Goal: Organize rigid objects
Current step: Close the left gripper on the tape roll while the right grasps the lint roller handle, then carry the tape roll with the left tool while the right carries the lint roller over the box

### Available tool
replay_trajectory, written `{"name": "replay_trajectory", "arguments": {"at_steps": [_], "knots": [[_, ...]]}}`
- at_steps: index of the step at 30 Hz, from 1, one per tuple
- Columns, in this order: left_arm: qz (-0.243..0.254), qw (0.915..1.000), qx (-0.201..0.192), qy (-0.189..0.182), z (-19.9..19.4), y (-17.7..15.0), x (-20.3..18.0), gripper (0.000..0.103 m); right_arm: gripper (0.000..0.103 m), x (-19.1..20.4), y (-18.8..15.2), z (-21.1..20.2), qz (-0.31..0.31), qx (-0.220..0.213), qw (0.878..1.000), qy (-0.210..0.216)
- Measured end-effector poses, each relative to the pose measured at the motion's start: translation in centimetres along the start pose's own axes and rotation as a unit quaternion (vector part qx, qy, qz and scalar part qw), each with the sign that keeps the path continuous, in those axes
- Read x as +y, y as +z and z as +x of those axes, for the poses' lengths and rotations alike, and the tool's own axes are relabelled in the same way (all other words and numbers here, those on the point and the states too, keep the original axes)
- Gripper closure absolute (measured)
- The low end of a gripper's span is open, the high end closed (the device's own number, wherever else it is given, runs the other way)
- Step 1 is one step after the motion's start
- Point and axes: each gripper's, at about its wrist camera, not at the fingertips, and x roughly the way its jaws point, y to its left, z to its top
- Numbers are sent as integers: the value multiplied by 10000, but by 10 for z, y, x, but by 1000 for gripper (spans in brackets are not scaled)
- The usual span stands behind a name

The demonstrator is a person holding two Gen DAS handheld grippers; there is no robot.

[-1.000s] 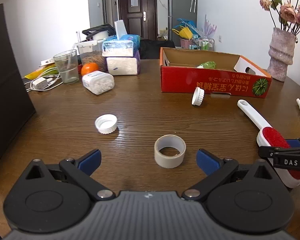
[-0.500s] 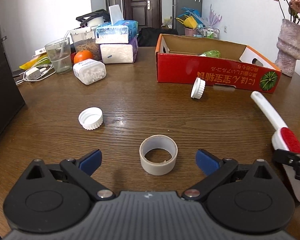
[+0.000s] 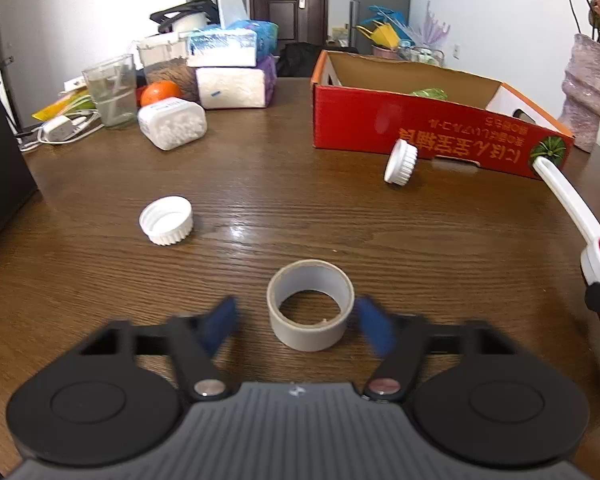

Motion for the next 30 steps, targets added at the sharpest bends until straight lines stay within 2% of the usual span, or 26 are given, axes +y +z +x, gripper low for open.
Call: {"name": "replay_trajectory", "arguments": {"at_steps": [3, 13, 23, 30], "knots": [[-49, 9997, -56, -236, -6, 1, 1, 59, 49, 0, 1, -2, -5, -30, 10000, 18], [46, 9969, -627, -482, -49, 25, -14, 59, 49, 5, 21, -25, -111, -381, 9991, 114], [200, 9919, -1124, -552, -82, 62, -36, 59, 49, 10, 60, -46, -195, -778, 9967, 142], [193, 9901, -1268, -563, -92, 91, -46, 59, 49, 12, 87, -48, -201, -852, 9959, 215]]}}
